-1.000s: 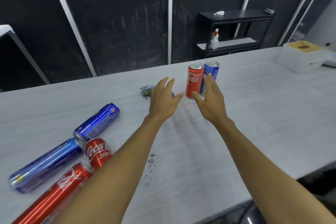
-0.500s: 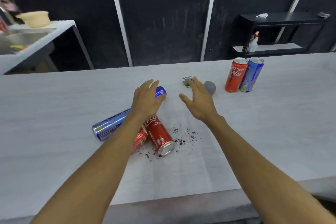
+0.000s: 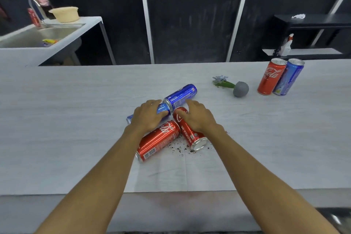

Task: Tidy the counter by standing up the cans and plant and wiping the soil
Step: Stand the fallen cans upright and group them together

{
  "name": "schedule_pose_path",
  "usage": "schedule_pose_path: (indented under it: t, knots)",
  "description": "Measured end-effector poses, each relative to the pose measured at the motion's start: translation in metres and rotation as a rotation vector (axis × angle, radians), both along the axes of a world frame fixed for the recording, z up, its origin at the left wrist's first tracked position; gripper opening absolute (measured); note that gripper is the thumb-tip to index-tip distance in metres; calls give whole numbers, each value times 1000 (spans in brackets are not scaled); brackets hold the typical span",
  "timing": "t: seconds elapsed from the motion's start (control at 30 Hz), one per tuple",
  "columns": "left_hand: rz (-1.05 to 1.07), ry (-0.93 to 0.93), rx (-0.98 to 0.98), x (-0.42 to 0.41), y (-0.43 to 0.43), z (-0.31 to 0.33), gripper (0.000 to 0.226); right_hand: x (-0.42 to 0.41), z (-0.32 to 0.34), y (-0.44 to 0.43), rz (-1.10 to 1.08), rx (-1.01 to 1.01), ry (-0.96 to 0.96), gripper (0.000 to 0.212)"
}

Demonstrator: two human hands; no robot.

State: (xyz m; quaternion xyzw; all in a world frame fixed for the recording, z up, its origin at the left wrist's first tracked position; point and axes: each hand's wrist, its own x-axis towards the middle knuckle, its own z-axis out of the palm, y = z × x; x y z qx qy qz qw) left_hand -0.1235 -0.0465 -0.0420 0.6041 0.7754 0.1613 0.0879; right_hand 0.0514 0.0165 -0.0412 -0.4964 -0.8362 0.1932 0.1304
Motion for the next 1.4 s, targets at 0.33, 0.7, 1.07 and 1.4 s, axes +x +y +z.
schedule_pose_path:
  t: [0.33, 0.7, 1.07, 1.4]
  knots:
    - [10, 132, -2, -6, 4, -16, 69, -12, -14, -4, -63, -33, -112, 74]
    - [17, 164, 32, -9, 8, -19, 65, -15, -10, -4, -118, -91, -106, 71]
    - [80, -3, 146, -18, 3, -3, 63, -3, 0, 0, -147, 23, 57, 68]
    - [217, -298, 442, -14, 5, 39, 65, 16, 19, 3, -204, 97, 344, 65]
